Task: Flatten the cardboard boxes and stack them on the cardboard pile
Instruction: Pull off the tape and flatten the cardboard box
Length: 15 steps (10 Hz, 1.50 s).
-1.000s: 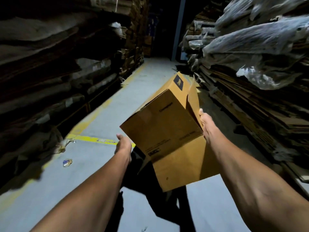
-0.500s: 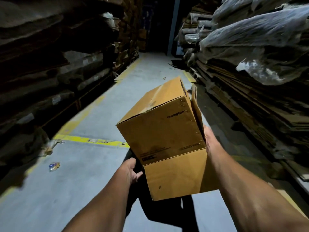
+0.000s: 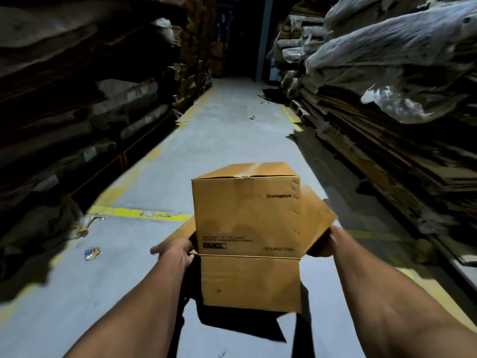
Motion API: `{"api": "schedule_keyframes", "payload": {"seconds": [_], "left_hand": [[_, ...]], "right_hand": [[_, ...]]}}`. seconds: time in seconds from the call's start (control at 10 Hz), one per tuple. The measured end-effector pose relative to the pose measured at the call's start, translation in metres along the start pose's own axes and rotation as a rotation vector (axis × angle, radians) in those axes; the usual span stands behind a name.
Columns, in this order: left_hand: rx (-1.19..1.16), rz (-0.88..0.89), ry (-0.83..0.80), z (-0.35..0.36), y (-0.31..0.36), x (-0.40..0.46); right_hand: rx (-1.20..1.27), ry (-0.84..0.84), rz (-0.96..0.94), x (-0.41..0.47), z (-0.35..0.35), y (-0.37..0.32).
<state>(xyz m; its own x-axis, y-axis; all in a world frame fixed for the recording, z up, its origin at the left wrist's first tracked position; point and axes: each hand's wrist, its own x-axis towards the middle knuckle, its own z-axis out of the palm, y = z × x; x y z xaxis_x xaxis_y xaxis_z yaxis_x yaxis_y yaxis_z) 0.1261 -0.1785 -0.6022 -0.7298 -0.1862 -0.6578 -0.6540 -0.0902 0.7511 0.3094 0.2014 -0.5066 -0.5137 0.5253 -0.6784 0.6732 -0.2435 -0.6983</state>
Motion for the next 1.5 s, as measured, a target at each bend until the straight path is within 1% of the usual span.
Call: {"api": "schedule_keyframes", "payload": {"seconds": [0.1, 0.2, 0.3, 0.4, 0.5, 0.6, 0.7, 0.8, 0.9, 1.0, 1.1, 1.2, 1.4, 1.5], "left_hand": [[0.179, 0.041, 0.061, -0.019, 0.020, -0.082], [0.515, 0.144, 0.142, -0.023, 0.016, -0.087], [0.772, 0.235, 0.150, -0.028, 0.009, -0.082], [1.088, 0.295, 0.044, -0.036, 0.011, -0.086], [1.031, 0.427, 0.028, -0.039, 0.018, -0.091], [0.859, 0.604, -0.089, -0.032, 0.025, -0.099], [0.910, 0.843, -0.319, -0.020, 0.021, -0.112], [1.085, 0.989, -0.513, -0.001, 0.012, -0.123], [1.308, 0.990, -0.543, 0.024, 0.003, -0.131], [1.404, 0.998, -0.511, 0.044, -0.005, -0.139], [1.438, 0.989, -0.468, 0.055, -0.011, -0.142], [1.435, 0.978, -0.495, 0.058, -0.013, -0.141], [1.295, 0.963, -0.575, 0.049, -0.010, -0.138], [1.224, 0.928, -0.592, 0.048, -0.008, -0.140]], "right_hand": [[0.125, -0.065, -0.049, 0.054, -0.027, -0.004], [0.084, -0.001, -0.014, -0.035, -0.032, -0.021], [-0.163, -0.035, -0.061, -0.073, -0.026, -0.028], [-0.503, -0.037, -0.114, -0.077, 0.005, -0.029], [-1.012, 0.041, -0.193, -0.084, 0.042, -0.025], [-1.229, 0.078, -0.233, -0.081, 0.066, -0.025], [-1.141, 0.075, -0.200, -0.085, 0.083, -0.026], [-1.126, 0.096, -0.202, -0.074, 0.100, -0.022], [-1.088, 0.171, -0.150, -0.059, 0.112, -0.016], [-1.083, 0.218, -0.151, -0.053, 0.118, -0.018], [-1.050, 0.233, -0.138, -0.050, 0.121, -0.020], [-1.042, 0.247, -0.138, -0.050, 0.124, -0.019], [-1.100, 0.257, -0.160, -0.053, 0.122, -0.021], [-1.118, 0.259, -0.165, -0.056, 0.121, -0.022]]}}
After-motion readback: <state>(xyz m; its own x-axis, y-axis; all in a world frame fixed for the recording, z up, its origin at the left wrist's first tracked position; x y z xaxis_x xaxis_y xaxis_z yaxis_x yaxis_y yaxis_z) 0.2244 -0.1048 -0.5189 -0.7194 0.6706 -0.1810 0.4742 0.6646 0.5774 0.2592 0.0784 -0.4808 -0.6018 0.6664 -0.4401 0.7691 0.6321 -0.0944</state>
